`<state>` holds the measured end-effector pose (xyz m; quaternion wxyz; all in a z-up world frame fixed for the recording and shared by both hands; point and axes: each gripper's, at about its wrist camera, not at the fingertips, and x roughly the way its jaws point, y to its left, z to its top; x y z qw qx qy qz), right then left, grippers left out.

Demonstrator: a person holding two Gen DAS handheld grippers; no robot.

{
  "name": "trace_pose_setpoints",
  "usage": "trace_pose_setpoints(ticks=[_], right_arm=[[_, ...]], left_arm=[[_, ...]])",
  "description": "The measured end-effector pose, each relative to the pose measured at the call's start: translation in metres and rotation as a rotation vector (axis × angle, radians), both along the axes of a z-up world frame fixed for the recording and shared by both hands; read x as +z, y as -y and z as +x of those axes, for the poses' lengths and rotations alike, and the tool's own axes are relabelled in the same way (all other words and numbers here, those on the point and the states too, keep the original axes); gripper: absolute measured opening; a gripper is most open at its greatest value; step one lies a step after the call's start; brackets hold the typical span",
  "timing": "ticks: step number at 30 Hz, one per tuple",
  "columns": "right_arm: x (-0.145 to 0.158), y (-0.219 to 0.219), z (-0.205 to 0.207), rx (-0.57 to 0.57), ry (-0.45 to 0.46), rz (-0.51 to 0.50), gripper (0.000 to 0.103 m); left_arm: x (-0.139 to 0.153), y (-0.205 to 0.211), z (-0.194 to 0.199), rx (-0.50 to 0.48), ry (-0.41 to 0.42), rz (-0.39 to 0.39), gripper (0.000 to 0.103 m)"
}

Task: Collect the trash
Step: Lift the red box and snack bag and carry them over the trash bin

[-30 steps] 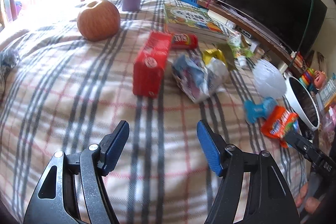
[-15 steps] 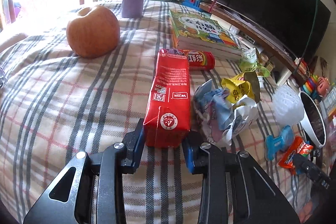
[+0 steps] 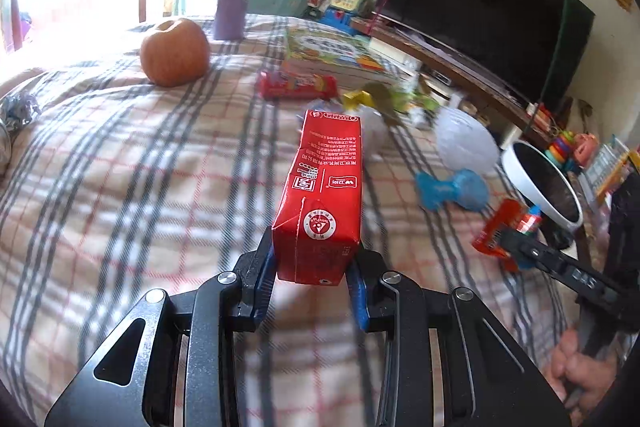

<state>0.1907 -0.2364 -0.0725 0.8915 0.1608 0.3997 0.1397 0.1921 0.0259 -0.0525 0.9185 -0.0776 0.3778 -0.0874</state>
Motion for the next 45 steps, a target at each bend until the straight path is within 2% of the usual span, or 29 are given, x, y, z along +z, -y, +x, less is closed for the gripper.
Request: trace_pose_setpoints(ticks=[7, 14, 16, 20, 21, 28, 45], right_arm=[[0.002, 0.013, -0.017, -0.014, 0.002, 0.014, 0.019], [0.01, 0.024, -0.026, -0.026, 0.022, 0.016, 0.019], [0.009, 0.026, -0.027, -0.025, 0.021, 0.022, 0.019], [0.007, 0.028, -0.029, -0.023, 0.018, 0.034, 0.019], [0.007, 0.028, -0.029, -0.02, 0.019, 0.035, 0.02], [0.017, 0.041, -0.034, -0.027, 0.049, 0.012, 0.019], [0.039, 0.112, -0.044, -0.136, 0.084, -0.018, 0.019]], left_arm=[[-0.001, 0.044, -0.019, -0.116, -0.019, 0.017, 0.03], [-0.012, 0.068, -0.015, -0.138, -0.073, 0.078, 0.032], [-0.016, 0.07, -0.014, -0.135, -0.087, 0.083, 0.038], [-0.014, 0.073, -0.014, -0.136, -0.076, 0.089, 0.038], [-0.014, 0.074, -0.014, -0.139, -0.072, 0.085, 0.031], [-0.003, 0.102, -0.017, -0.196, -0.038, 0.086, 0.031], [0.021, 0.185, -0.01, -0.333, -0.005, 0.115, 0.031]])
